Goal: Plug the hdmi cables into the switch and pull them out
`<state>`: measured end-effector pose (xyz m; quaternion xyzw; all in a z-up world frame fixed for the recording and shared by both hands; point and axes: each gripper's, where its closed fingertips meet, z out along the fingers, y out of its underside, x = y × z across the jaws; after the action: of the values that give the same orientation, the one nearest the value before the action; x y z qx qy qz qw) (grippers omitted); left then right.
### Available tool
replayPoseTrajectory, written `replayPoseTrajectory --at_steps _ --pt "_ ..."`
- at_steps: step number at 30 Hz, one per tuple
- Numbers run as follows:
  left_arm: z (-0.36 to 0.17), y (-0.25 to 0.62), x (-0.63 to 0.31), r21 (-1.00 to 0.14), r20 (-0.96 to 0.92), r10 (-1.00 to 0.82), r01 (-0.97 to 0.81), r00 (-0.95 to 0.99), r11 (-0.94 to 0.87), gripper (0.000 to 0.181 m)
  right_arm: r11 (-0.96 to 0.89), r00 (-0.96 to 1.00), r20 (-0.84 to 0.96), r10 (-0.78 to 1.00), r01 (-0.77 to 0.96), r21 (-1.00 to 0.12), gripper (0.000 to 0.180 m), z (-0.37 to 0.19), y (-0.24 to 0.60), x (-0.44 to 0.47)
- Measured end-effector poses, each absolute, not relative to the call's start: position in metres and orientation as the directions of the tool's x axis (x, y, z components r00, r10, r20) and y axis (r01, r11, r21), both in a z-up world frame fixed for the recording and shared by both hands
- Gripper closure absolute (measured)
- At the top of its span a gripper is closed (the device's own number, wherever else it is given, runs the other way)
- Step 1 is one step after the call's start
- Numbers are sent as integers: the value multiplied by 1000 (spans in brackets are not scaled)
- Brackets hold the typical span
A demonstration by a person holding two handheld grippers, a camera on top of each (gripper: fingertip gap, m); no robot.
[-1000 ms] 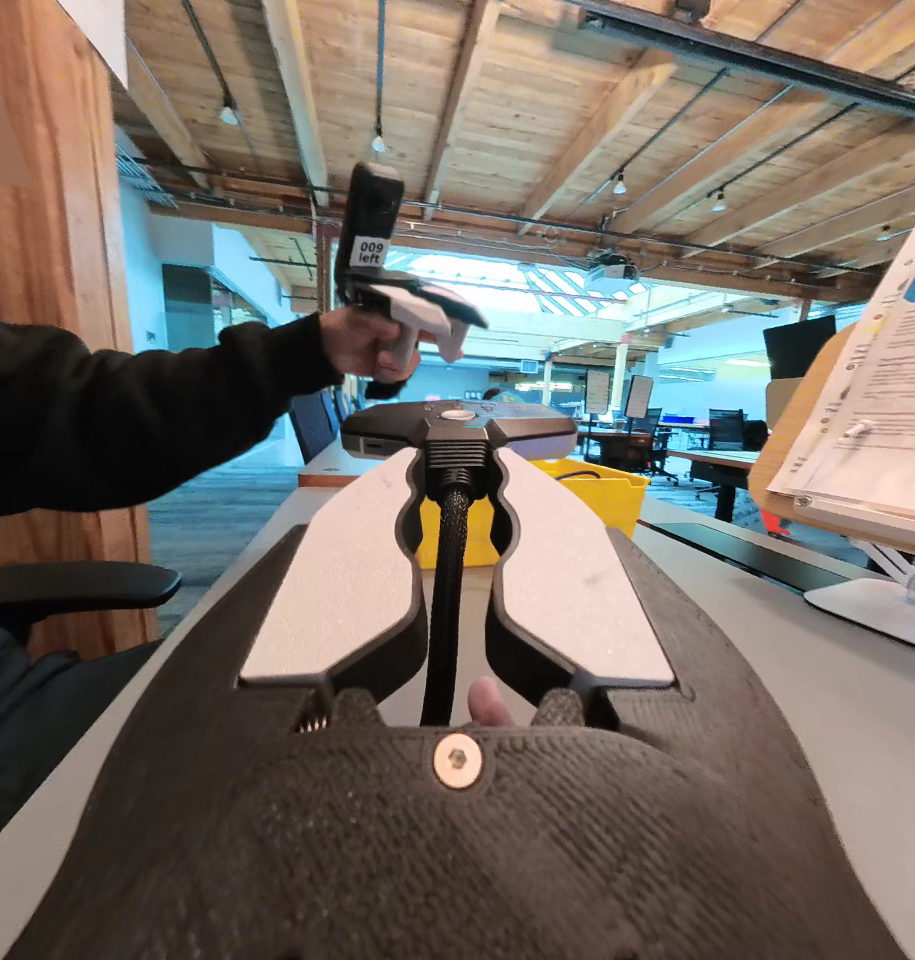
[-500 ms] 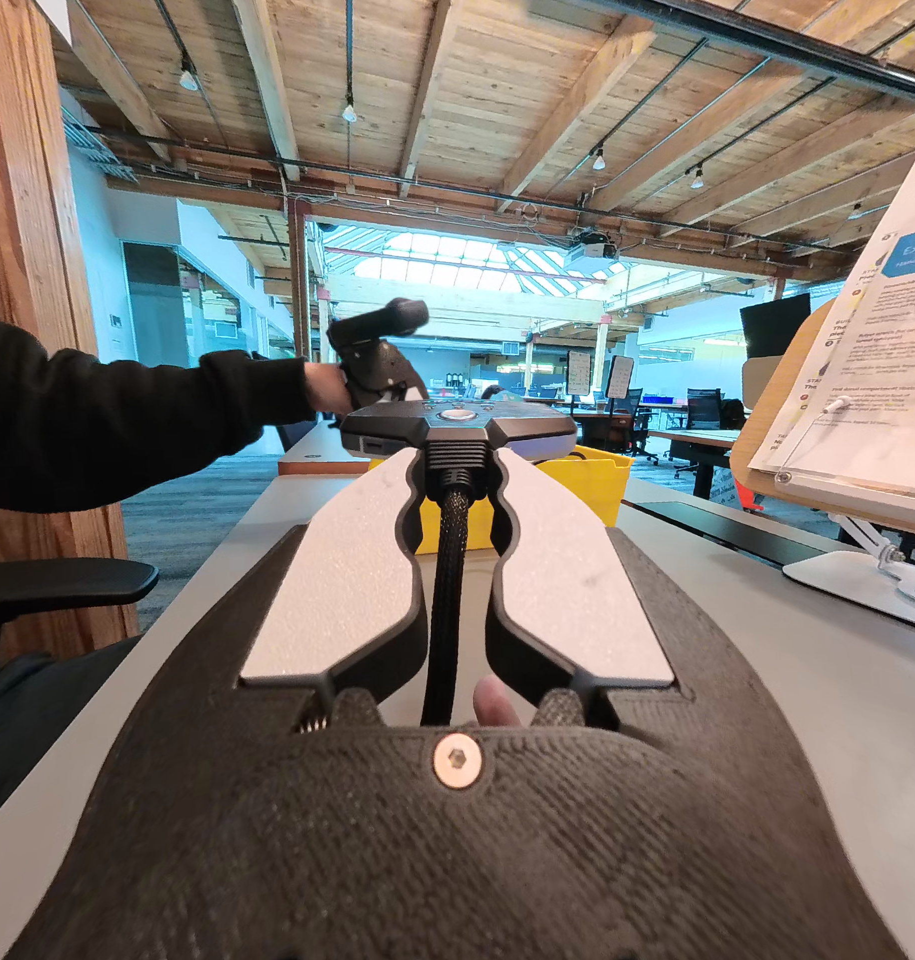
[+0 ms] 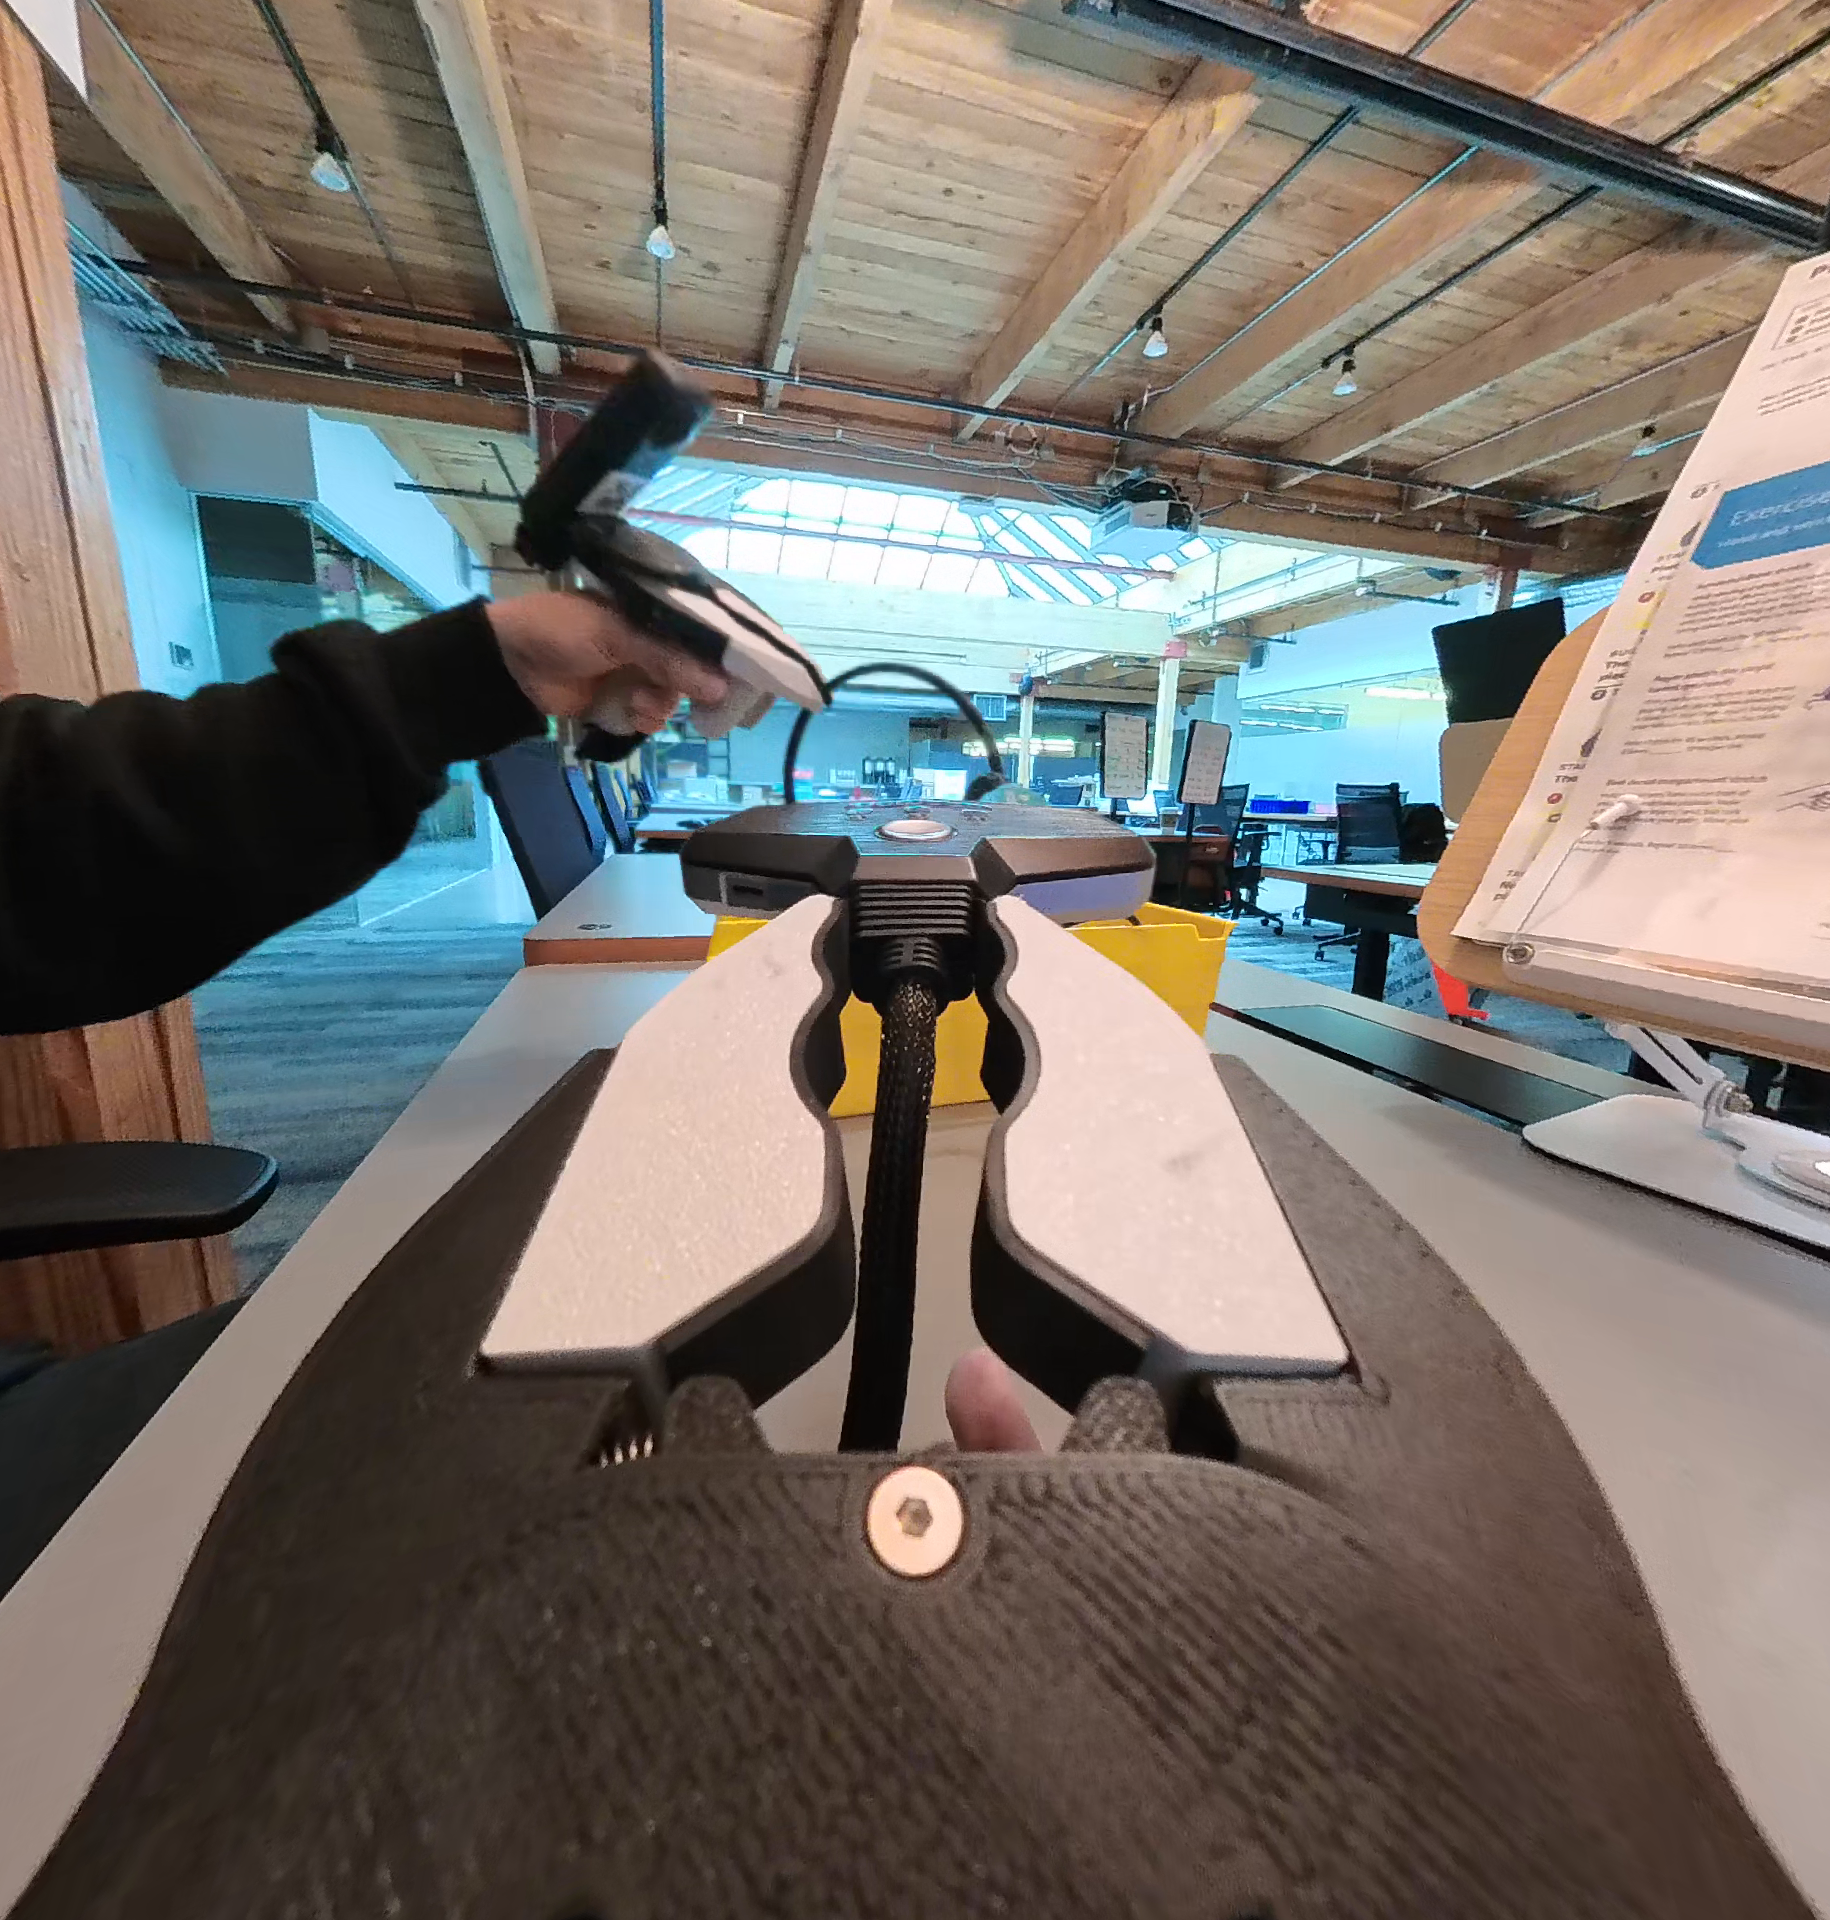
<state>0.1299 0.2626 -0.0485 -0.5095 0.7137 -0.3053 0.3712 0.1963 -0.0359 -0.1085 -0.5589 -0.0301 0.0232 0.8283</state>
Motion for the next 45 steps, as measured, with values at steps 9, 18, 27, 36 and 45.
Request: replayPoseTrajectory --at_steps 9,18,27,36,45 --pt "-51 166 88 -862 399 -847 -460 -351 -215 175 454 996 4 86 -36 -890 157 -97 -46 197" --pt "-154 187 49 -807 551 -832 -297 -65 -511 174 441 996 9 86 -30 -897 157 -99 -45 197" --pt "-220 171 9 -859 26 -999 -510 44 -45 157 425 996 15 85 -23 -905 157 -102 -43 196" --pt "-235 111 8 -744 -124 -968 -625 -217 235 148 412 996 21 92 -18 -911 157 -104 -42 195" --pt "-197 97 28 -495 -546 -583 -329 -602 804 136 405 995 29 97 -13 -914 157 -104 -40 194"
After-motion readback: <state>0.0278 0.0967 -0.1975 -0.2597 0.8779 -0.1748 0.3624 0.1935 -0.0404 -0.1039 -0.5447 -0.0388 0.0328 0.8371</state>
